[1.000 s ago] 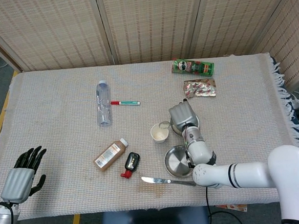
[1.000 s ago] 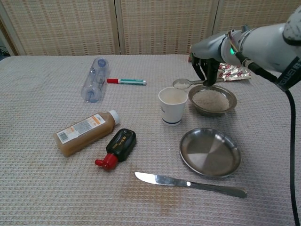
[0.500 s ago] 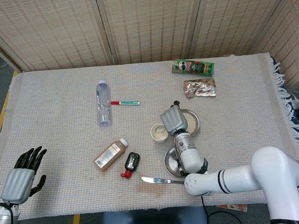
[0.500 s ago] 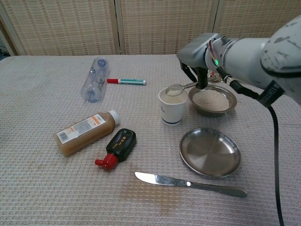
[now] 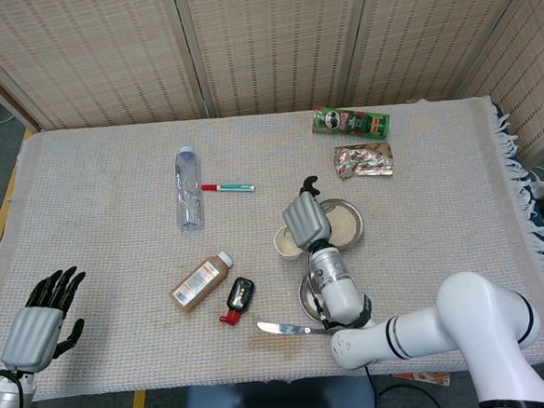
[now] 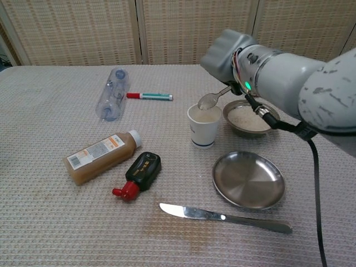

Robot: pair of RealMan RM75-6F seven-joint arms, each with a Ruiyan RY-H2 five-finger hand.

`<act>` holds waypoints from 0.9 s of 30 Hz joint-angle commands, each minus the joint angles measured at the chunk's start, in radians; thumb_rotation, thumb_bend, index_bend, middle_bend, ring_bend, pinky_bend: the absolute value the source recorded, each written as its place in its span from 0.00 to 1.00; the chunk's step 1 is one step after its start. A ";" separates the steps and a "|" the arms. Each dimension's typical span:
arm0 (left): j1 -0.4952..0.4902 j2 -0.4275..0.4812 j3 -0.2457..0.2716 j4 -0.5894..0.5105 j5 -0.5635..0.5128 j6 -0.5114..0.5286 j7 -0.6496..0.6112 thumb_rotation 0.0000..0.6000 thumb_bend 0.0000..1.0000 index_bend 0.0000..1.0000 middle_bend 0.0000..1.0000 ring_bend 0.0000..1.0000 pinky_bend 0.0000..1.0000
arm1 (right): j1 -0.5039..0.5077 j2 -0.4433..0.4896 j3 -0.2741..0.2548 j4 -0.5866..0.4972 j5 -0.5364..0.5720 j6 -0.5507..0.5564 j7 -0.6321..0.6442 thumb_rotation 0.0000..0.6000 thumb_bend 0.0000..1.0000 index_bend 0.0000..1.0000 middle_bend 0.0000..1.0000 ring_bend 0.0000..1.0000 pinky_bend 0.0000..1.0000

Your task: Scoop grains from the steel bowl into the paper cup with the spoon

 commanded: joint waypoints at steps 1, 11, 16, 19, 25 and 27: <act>0.000 0.001 0.001 0.000 0.001 0.000 -0.002 1.00 0.43 0.00 0.00 0.00 0.12 | 0.006 -0.030 -0.022 0.021 -0.038 0.017 -0.044 1.00 0.33 0.67 0.55 0.34 0.21; 0.001 0.008 0.001 -0.001 0.006 0.004 -0.015 1.00 0.43 0.00 0.00 0.00 0.12 | -0.003 -0.076 -0.074 0.065 -0.144 0.054 -0.147 1.00 0.33 0.67 0.55 0.34 0.21; 0.000 0.008 0.002 -0.002 0.006 0.002 -0.015 1.00 0.43 0.00 0.00 0.00 0.12 | -0.009 -0.083 -0.125 0.085 -0.235 0.064 -0.209 1.00 0.33 0.67 0.55 0.34 0.21; 0.001 0.008 0.003 -0.003 0.007 0.001 -0.014 1.00 0.43 0.00 0.00 0.00 0.12 | -0.012 -0.090 -0.146 0.099 -0.272 0.066 -0.246 1.00 0.33 0.67 0.55 0.34 0.21; 0.002 0.011 0.003 -0.005 0.007 0.004 -0.017 1.00 0.43 0.00 0.00 0.00 0.12 | -0.035 -0.092 -0.169 0.109 -0.325 0.050 -0.286 1.00 0.33 0.67 0.55 0.34 0.21; 0.002 0.011 0.003 -0.004 0.007 0.002 -0.018 1.00 0.43 0.00 0.00 0.00 0.12 | -0.042 -0.091 -0.170 0.110 -0.333 0.050 -0.298 1.00 0.33 0.67 0.55 0.34 0.21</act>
